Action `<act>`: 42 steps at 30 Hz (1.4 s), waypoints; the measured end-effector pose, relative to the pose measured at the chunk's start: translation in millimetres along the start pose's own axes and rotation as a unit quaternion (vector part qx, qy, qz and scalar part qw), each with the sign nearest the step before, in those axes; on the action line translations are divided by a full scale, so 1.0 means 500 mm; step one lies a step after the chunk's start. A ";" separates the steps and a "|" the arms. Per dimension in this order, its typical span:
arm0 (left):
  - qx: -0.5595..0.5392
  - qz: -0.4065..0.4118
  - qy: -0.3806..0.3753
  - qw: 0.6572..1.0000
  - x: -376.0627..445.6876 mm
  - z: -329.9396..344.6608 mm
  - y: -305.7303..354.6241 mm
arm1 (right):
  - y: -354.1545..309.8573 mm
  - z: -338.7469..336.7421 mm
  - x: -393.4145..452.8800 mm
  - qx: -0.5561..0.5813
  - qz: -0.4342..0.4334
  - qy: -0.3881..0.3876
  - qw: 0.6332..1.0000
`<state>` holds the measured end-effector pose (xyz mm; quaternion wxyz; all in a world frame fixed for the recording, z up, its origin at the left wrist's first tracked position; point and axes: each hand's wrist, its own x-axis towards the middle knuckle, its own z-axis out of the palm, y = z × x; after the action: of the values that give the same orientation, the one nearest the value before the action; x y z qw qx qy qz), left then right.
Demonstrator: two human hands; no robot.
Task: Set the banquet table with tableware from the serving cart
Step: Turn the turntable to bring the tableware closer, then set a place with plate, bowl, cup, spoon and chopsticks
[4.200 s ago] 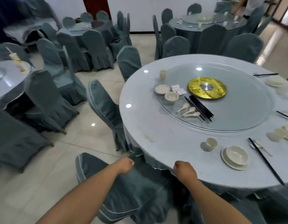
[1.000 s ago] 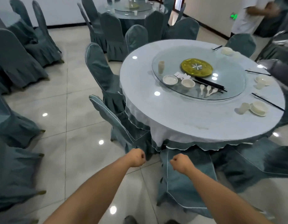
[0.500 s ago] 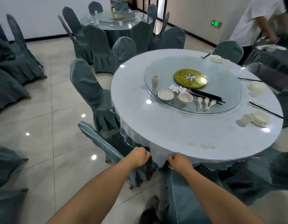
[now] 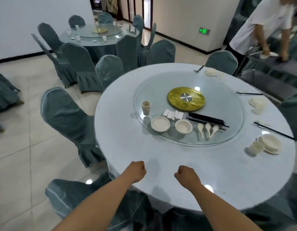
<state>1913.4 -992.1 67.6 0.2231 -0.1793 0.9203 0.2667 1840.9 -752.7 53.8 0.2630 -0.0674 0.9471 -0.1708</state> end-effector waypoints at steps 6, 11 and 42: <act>0.043 0.034 0.011 0.998 0.211 -0.097 0.043 | -0.011 -0.047 0.138 0.028 0.048 0.013 0.998; 0.014 0.064 0.075 0.995 0.381 -0.216 0.087 | -0.034 -0.109 0.262 0.017 0.080 0.026 0.996; 0.150 -0.007 0.042 0.988 0.849 -0.433 0.126 | -0.117 -0.210 0.604 0.033 0.050 0.104 0.993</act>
<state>1461.9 -1155.5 42.8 0.2105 -0.1610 0.9572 0.1164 1530.8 -842.8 15.4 0.1733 0.0069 0.9653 -0.1952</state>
